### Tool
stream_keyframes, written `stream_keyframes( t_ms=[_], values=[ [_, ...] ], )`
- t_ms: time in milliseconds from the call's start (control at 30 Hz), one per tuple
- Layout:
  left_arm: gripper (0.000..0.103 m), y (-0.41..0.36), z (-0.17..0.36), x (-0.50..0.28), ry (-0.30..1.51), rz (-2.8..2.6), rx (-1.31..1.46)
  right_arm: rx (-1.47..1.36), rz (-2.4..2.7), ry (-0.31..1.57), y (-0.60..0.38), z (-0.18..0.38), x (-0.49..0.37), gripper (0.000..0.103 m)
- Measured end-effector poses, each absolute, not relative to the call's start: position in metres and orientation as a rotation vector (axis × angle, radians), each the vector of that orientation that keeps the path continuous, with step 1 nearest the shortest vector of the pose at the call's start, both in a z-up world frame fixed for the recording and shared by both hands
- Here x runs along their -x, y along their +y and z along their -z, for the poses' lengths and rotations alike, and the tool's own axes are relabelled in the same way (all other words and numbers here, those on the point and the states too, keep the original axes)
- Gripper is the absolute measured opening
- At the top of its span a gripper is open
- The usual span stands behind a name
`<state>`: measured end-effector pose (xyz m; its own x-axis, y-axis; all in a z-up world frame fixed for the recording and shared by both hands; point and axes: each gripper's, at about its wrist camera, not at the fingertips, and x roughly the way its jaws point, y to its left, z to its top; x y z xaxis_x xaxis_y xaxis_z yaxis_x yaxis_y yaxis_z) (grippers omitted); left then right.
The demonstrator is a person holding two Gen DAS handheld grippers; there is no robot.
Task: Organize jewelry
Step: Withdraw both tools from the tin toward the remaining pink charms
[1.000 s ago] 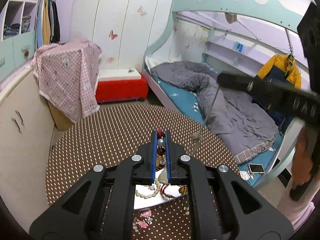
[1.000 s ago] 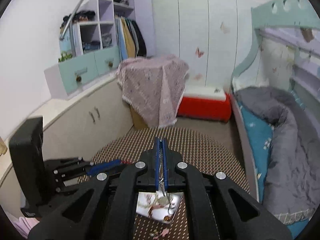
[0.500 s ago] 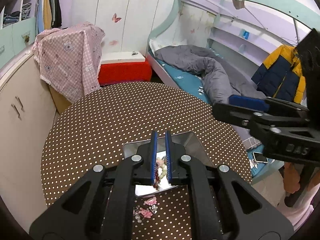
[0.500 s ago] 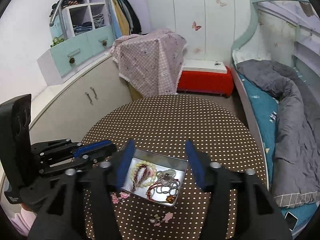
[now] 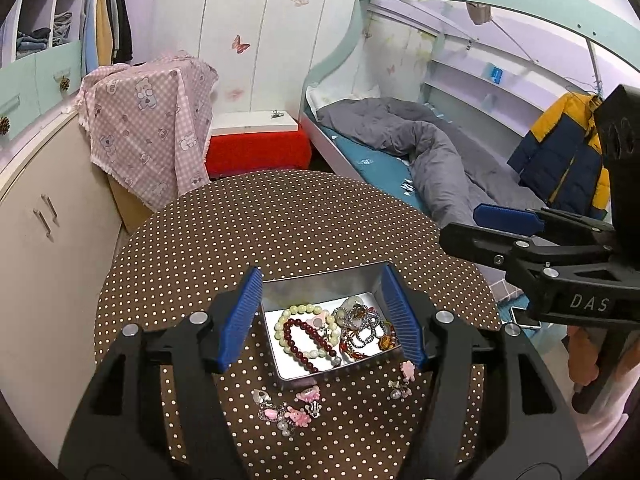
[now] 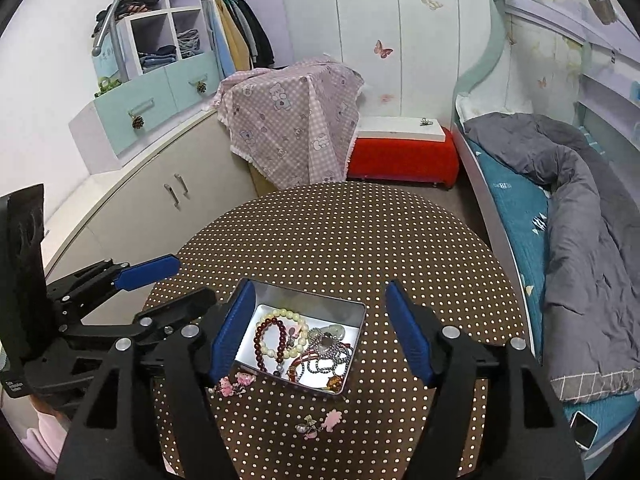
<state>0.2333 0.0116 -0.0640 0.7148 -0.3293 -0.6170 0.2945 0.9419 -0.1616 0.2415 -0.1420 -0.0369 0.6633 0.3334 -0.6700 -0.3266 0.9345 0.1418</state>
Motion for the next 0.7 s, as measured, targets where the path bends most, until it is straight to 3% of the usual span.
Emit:
stream_keyframes(
  t_ms=[333,700],
  values=[
    [0.062,0.018,0.062,-0.225,0.686,0.335,0.052,-0.028,-0.353,0.767,-0.149,0.038,-0.234,0.064],
    [0.071,0.033,0.074,-0.209,0.707,0.288,0.064,-0.042,-0.341,0.779,-0.151,0.048,-0.219,0.069]
  ],
)
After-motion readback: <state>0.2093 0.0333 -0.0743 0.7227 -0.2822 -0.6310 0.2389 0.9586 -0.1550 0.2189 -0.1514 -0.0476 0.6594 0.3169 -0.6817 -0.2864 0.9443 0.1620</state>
